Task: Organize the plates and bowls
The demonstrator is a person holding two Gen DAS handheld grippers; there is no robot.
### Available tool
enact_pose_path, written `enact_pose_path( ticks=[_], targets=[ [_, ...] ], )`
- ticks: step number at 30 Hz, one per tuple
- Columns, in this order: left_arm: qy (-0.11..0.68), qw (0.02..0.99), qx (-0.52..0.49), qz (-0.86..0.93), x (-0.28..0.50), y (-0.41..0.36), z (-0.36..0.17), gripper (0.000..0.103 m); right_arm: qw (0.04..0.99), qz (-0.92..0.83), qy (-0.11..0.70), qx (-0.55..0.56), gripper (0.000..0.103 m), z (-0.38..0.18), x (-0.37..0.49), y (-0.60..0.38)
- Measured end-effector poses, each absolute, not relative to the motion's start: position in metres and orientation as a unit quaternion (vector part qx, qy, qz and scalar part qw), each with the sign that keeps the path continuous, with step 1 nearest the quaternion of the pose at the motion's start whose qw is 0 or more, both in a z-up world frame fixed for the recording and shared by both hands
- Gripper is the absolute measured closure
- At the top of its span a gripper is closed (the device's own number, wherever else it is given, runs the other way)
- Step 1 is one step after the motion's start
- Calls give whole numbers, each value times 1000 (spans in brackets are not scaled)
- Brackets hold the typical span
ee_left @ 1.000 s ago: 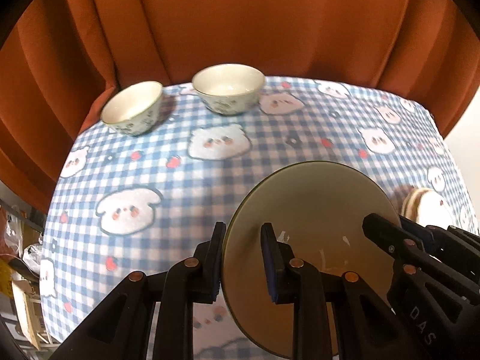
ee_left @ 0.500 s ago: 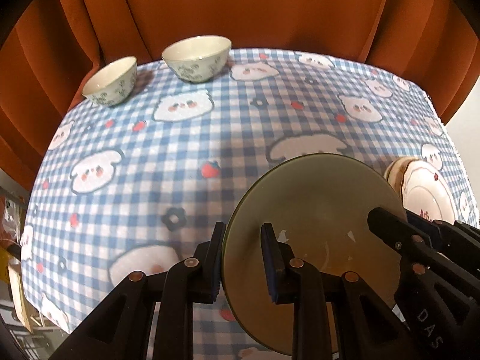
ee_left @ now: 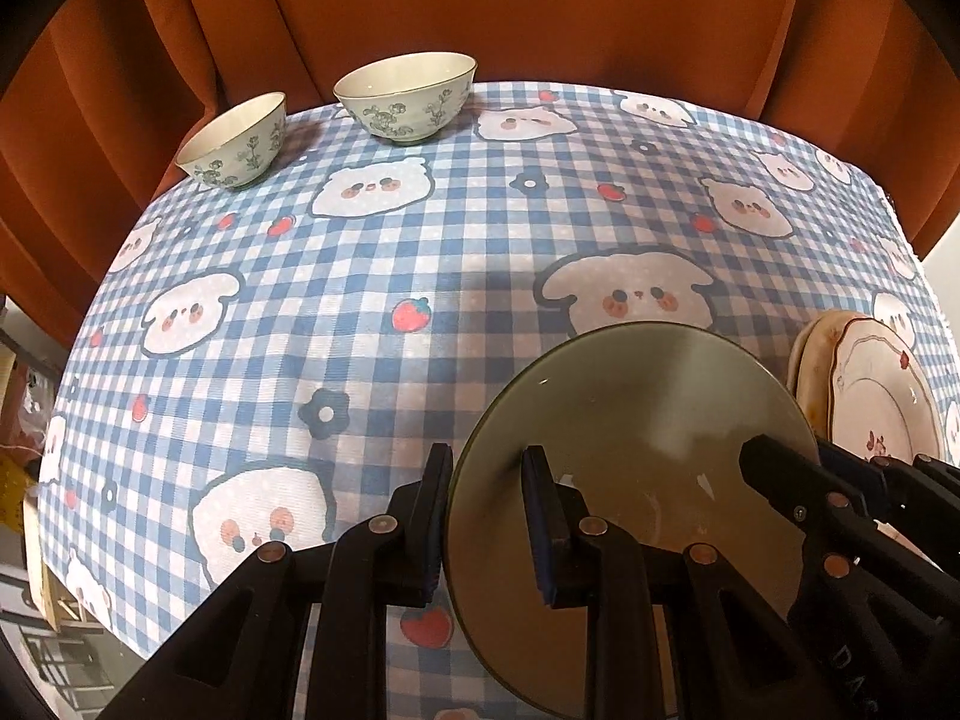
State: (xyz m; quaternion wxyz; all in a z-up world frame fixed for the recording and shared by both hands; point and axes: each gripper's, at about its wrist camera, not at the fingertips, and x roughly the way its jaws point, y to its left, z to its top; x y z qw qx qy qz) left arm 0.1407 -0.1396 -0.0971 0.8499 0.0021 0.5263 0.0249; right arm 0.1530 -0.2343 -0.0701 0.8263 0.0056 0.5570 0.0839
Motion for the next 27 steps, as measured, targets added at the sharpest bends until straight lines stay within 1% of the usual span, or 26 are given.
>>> enact_pose_path(
  ticks=[3, 4, 8, 12, 13, 15, 22, 24, 27],
  targets=[
    [531, 847, 1, 30, 140, -140, -97, 78, 824, 89, 559, 7, 87, -70, 152, -236],
    [534, 845, -3, 32, 139, -139, -97, 74, 823, 91, 560, 8, 87, -71, 153, -237],
    [532, 846, 1, 38, 131, -141, -95, 65, 822, 90, 562, -8, 87, -71, 153, -236],
    [527, 849, -5, 36, 128, -142, -91, 47, 824, 92, 559, -13, 87, -71, 153, -236],
    [524, 851, -6, 37, 127, -142, -90, 45, 826, 94, 555, -16, 87, -70, 152, -236],
    [521, 852, -8, 41, 125, -142, -87, 43, 828, 100, 551, -17, 87, -68, 151, -237],
    [512, 857, -21, 50, 115, -136, -76, 30, 835, 106, 539, -29, 87, -56, 149, -237],
    [508, 859, -24, 51, 113, -134, -72, 28, 838, 105, 534, -23, 87, -52, 149, -238],
    [503, 863, -25, 49, 111, -132, -66, 27, 843, 98, 527, -28, 87, -45, 148, -238]
  ],
)
